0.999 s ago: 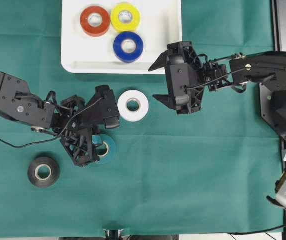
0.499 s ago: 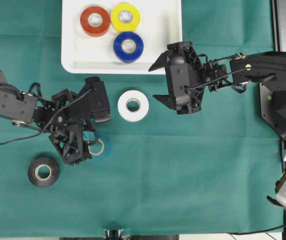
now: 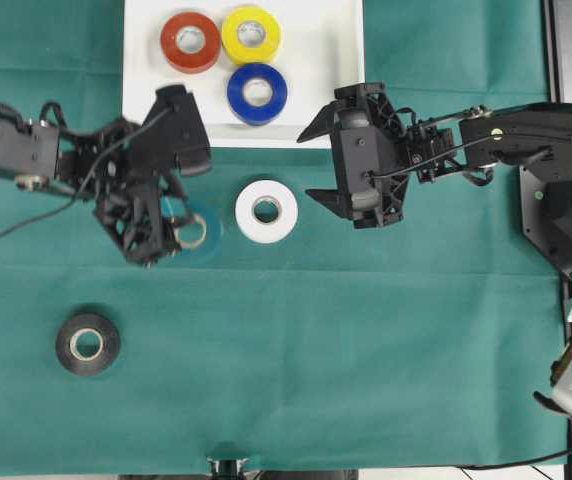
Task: Put the tape alternately from left to right into the white case.
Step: 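Grasp the teal roll with the left gripper and carry it to the tray, then release the teal roll in the tray's lower-left and withdraw the left gripper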
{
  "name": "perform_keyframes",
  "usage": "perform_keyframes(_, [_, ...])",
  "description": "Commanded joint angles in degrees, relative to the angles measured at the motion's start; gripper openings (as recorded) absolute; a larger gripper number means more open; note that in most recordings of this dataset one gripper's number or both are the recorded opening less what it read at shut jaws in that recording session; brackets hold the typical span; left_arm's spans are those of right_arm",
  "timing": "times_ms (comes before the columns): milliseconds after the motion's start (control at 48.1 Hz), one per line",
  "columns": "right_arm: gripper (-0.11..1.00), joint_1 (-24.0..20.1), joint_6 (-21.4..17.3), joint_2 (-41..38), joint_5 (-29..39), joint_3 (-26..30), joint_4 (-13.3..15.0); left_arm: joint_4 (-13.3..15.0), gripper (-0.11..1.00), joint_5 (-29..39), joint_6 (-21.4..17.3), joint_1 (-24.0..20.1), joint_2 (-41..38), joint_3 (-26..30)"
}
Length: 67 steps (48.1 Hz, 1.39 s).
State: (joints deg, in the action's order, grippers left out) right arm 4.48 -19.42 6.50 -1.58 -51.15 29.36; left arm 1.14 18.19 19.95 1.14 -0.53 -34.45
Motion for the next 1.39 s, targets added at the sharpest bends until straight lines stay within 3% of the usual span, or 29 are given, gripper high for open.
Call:
perform_keyframes(0, [0.82, -0.09, -0.18, 1.32, -0.44, 0.44, 0.09, -0.09, 0.26, -0.26, -2.37, -2.64, 2.02, 0.44])
perform_keyframes(333, [0.82, -0.26, -0.26, 1.32, -0.44, 0.44, -0.09, -0.09, 0.26, -0.26, -9.67, -11.60, 1.67, 0.62])
perform_keyframes(686, [0.82, -0.44, -0.35, 1.32, -0.44, 0.44, -0.18, -0.09, 0.26, -1.23, -15.73, -17.84, -0.26, 0.88])
perform_keyframes(1019, [0.82, -0.53, -0.53, 1.32, -0.44, 0.44, -0.26, -0.09, 0.26, -3.52, -17.14, -21.45, -1.93, 1.23])
perform_keyframes(1373, [0.82, -0.62, -0.53, 1.23, -0.44, 0.44, -0.35, -0.09, 0.26, -4.13, -20.57, -21.62, -2.11, 0.88])
